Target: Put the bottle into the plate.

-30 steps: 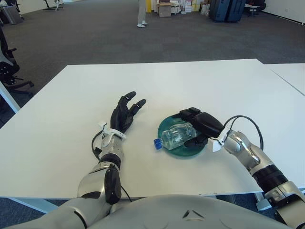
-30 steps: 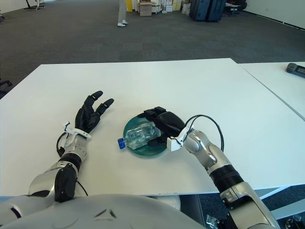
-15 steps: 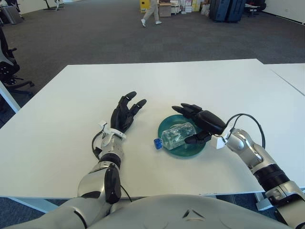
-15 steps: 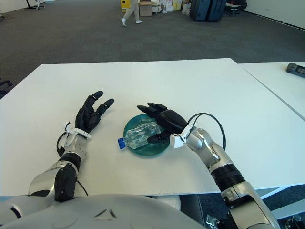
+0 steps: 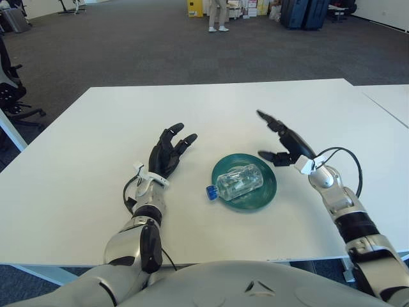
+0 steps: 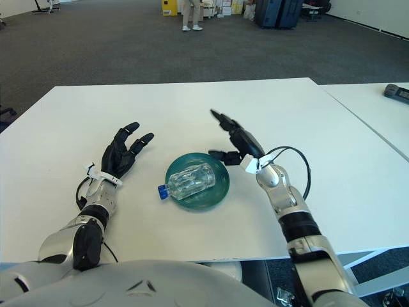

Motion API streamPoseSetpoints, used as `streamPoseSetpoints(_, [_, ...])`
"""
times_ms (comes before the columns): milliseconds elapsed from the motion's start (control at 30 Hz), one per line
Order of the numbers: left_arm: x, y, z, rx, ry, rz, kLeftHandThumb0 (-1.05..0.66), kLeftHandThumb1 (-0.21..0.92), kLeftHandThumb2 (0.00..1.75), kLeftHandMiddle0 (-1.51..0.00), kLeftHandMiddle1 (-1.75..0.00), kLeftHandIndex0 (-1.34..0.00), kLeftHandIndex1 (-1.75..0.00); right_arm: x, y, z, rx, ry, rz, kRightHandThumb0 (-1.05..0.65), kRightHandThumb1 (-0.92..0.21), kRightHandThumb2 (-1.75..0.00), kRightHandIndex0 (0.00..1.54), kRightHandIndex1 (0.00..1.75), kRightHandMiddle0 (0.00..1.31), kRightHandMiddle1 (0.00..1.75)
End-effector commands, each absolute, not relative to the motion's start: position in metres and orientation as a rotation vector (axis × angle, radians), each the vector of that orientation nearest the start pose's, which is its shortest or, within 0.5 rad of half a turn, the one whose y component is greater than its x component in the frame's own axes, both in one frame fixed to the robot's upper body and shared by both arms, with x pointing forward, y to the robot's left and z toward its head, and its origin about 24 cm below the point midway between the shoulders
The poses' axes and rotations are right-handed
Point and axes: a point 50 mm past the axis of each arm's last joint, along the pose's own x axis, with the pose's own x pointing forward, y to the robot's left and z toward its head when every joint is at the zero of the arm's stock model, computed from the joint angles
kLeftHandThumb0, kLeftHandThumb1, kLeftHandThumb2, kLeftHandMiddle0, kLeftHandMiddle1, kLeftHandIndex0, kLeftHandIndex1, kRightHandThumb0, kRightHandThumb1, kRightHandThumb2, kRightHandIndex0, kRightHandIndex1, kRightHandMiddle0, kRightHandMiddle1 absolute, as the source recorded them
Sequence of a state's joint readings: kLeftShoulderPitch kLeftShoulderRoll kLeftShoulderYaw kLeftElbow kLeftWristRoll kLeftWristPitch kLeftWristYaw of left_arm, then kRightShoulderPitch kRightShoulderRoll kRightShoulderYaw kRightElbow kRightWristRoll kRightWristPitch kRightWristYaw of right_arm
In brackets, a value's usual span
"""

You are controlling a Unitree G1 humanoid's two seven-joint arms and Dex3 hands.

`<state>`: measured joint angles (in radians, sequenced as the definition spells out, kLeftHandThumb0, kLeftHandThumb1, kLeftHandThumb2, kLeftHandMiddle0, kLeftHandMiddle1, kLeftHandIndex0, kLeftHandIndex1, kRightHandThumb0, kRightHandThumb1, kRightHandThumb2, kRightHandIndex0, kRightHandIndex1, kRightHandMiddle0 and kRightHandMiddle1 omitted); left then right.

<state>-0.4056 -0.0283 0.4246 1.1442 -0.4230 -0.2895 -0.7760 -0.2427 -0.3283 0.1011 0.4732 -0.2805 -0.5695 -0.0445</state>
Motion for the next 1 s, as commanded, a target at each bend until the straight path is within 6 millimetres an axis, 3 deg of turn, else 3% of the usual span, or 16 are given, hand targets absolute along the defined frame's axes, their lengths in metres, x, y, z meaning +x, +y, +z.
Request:
streamPoseSetpoints(0, [0.245, 0.150, -0.081, -0.761, 0.273, -0.249, -0.84, 0.92, 0.95, -0.57, -0.66, -0.23, -1.13, 0.294, -0.179, 0.052, -0.515, -0.353, 0.118, -1.05, -0.92, -0.72, 0.00, 0.00, 0.04, 0.03])
streamPoseSetpoints(67, [0.245, 0.151, -0.081, -0.762, 0.273, -0.250, -0.84, 0.92, 0.95, -0.57, -0.66, -0.23, -1.13, 0.295, -0.183, 0.043, -0.404, -0.320, 0.042, -1.03, -0.92, -0.72, 0.00, 0.00, 0.04, 0.03])
streamPoseSetpoints(133, [0.245, 0.151, -0.081, -0.763, 0.272, -0.252, -0.85, 0.92, 0.94, -0.55, -0.65, -0.22, -1.13, 0.293, -0.189, 0.029, -0.250, -0.255, -0.050, -0.89, -0.92, -0.73, 0.06, 0.01, 0.02, 0.23])
streamPoseSetpoints(367, [0.245, 0.152, -0.081, -0.762, 0.273, -0.253, -0.85, 0.92, 0.94, -0.54, -0.65, -0.21, -1.12, 0.284, -0.185, 0.001, 0.014, -0.131, -0.128, -0.70, -0.92, -0.80, 0.20, 0.05, 0.00, 0.52])
streamPoseSetpoints(633, [0.245, 0.153, -0.081, -0.758, 0.276, -0.251, -0.85, 0.92, 0.94, -0.55, -0.65, -0.20, -1.12, 0.278, -0.179, -0.032, 0.133, 0.039, -0.103, -0.65, -0.92, -0.84, 0.31, 0.08, 0.00, 0.70])
streamPoseSetpoints(967, [0.244, 0.154, -0.081, -0.756, 0.278, -0.247, -0.86, 0.92, 0.93, -0.54, -0.64, -0.19, -1.12, 0.257, -0.171, -0.067, 0.163, 0.226, -0.073, -0.74, -0.92, -0.86, 0.44, 0.13, 0.00, 0.90])
